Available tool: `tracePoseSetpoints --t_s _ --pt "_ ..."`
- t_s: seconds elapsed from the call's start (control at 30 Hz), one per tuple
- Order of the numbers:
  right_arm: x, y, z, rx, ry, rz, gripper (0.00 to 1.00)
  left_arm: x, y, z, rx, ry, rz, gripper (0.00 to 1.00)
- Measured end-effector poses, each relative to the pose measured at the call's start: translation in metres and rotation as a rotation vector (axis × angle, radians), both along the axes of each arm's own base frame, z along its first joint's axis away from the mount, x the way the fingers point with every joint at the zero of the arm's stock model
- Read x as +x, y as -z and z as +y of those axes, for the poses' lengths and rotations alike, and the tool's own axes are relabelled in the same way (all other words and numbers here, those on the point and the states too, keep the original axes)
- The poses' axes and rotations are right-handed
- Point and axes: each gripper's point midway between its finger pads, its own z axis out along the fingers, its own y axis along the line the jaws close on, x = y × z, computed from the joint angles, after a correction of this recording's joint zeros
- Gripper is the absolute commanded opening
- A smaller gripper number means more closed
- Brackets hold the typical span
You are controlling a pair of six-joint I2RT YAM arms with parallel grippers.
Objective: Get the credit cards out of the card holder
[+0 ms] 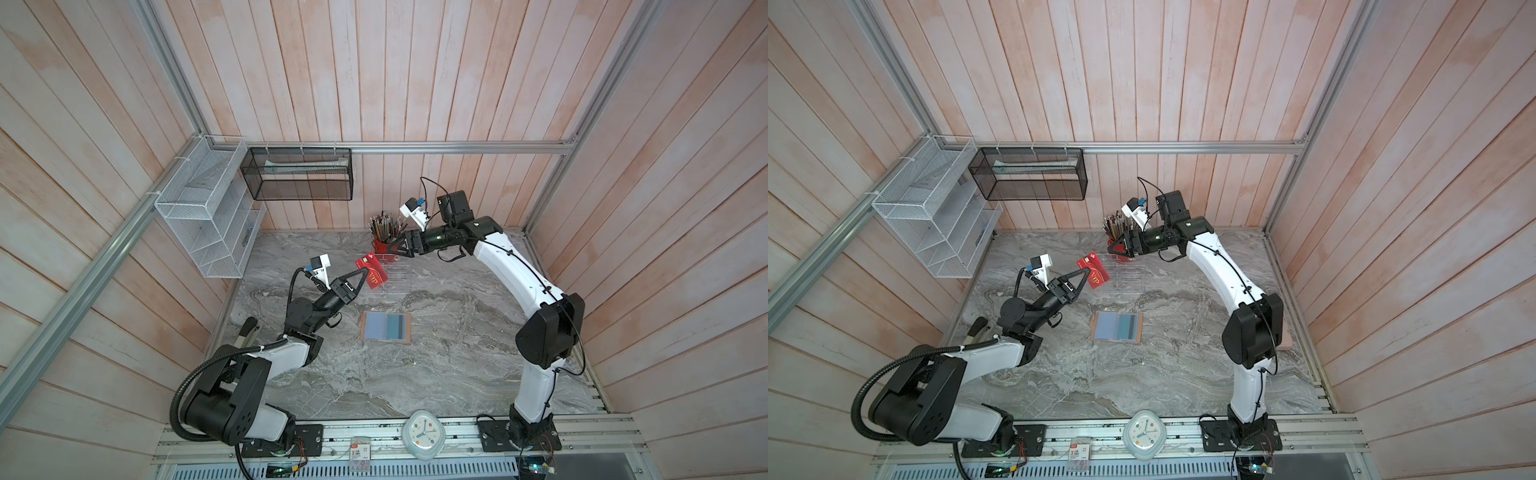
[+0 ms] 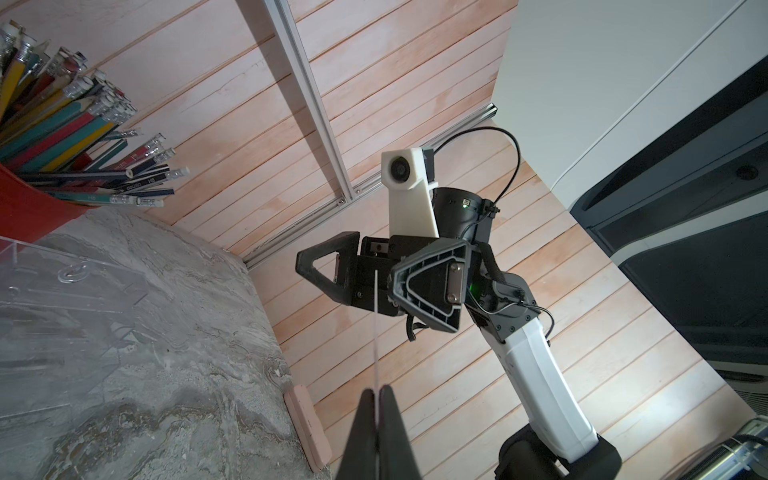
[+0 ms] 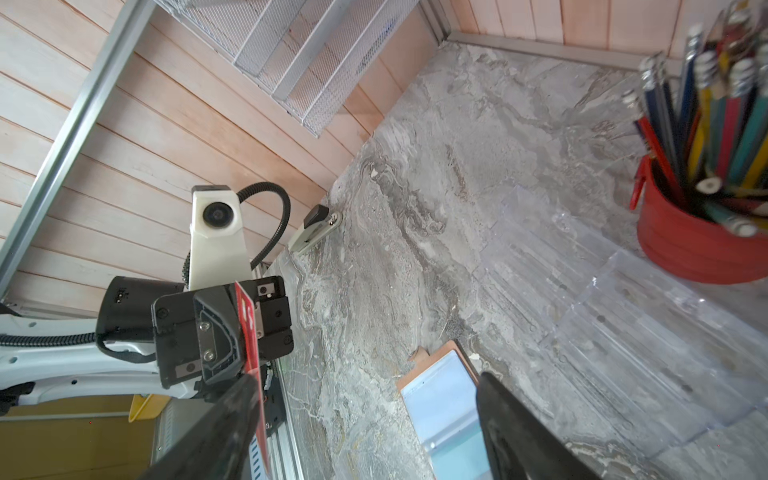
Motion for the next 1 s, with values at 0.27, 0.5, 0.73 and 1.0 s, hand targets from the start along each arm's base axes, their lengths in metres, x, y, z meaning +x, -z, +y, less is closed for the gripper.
tracePoseSetpoints --t_s 0.27,0.5,0.73,1.0 --pt "-0.005 0.002 0.003 0.012 -0.025 0.021 0.66 0.008 -0.012 -0.017 -0.050 0.109 -0.065 0.00" --pt "-0.013 0.007 0.006 0.036 -0.056 0.040 0.53 0.012 -0.009 -0.029 -0.045 0.192 -0.043 0.00" --pt "-0.019 0.001 0.000 0.062 -0.052 0.031 0.52 0.011 -0.008 -0.028 -0.038 0.201 -0.043 0.00" --pt "-0.018 -0.026 -0.020 0.101 -0.024 -0.013 0.52 0.014 -0.008 -0.024 -0.038 0.191 -0.043 0.00"
